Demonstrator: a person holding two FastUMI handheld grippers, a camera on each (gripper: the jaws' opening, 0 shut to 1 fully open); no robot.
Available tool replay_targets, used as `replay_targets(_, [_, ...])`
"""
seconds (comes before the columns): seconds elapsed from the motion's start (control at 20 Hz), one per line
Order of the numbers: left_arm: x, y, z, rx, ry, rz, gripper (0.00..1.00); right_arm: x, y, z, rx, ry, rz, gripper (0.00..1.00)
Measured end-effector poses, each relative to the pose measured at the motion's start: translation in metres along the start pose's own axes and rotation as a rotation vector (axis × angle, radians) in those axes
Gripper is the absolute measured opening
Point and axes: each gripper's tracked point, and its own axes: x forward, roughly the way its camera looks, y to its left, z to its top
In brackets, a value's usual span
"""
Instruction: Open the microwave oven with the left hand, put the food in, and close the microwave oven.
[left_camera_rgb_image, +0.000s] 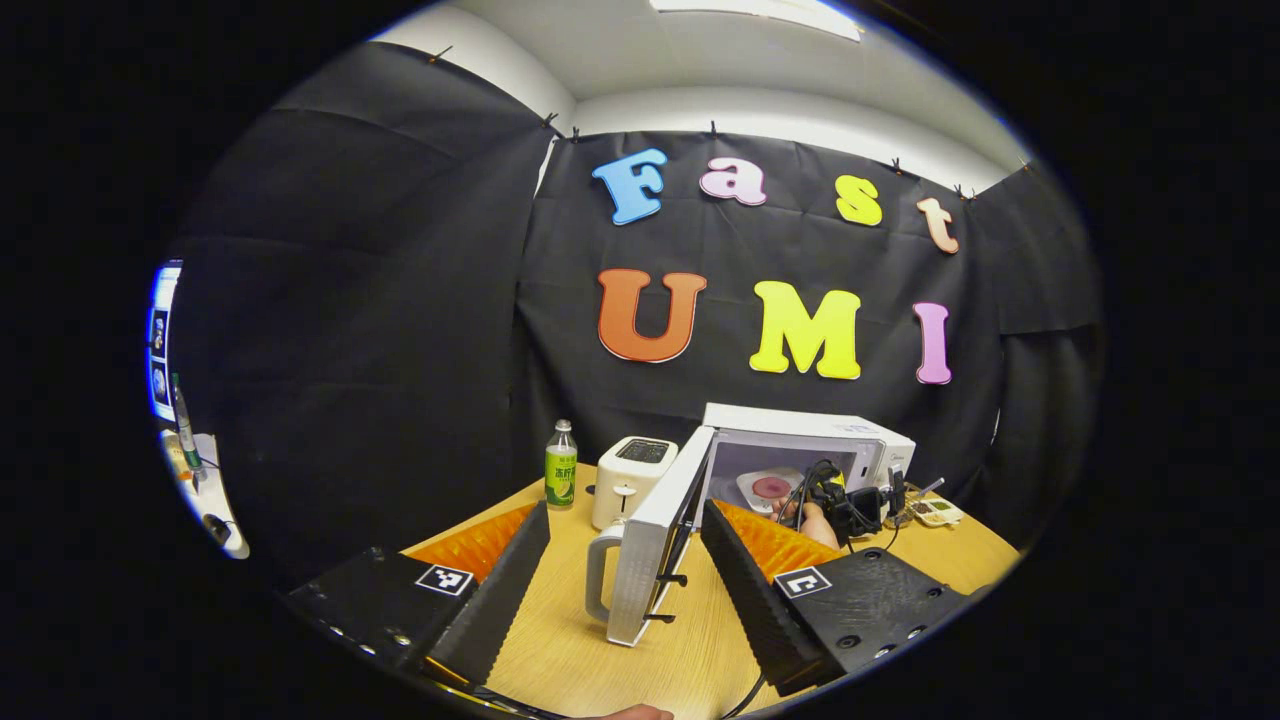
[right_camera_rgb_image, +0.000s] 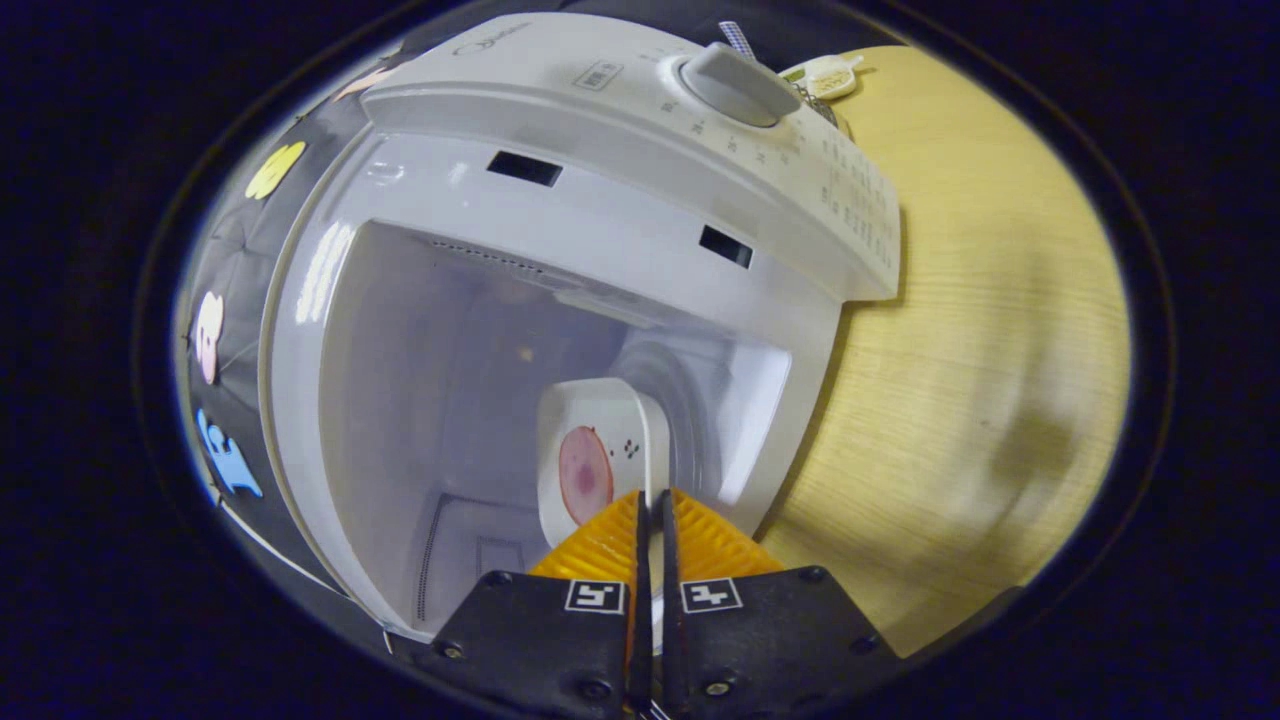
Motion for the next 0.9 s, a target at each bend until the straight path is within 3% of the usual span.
replay_targets(0.4, [0.005,0.006,-0.021,-0.020,0.046,0.002,0.93,0.001,0.006,-0.003,-0.040,-0.003,0.063,0.14])
replay_targets(0.45, [0.005,0.006,-0.022,-0.022,0.050,0.002,0.93,0.000,0.005,-0.002,-0.037,-0.006,0.065,0.26])
replay_targets(0.5, [0.005,0.008,-0.023,-0.023,0.052,0.004,0.93,-0.003,0.007,-0.002,-0.036,-0.008,0.076,0.28])
replay_targets(0.55, [0.005,0.009,-0.023,-0.025,0.051,0.006,0.93,-0.005,0.006,-0.002,-0.054,-0.006,0.076,0.37])
replay_targets(0.65, [0.003,0.009,-0.023,-0.033,0.047,0.006,0.93,-0.011,0.007,-0.004,-0.116,-0.002,0.081,0.47])
replay_targets(0.7, [0.001,0.010,-0.022,-0.036,0.045,0.006,0.93,-0.016,0.007,-0.006,-0.133,0.007,0.086,0.39])
replay_targets(0.8, [-0.003,0.013,-0.021,-0.035,0.038,0.012,0.93,-0.026,0.007,-0.010,-0.187,0.016,0.099,0.68])
replay_targets(0.85, [-0.005,0.014,-0.022,-0.033,0.037,0.011,0.93,-0.031,0.008,-0.011,-0.229,0.019,0.109,0.70])
replay_targets(0.9, [-0.008,0.014,-0.023,-0.035,0.035,0.005,0.93,-0.037,0.008,-0.010,-0.274,0.013,0.115,0.86])
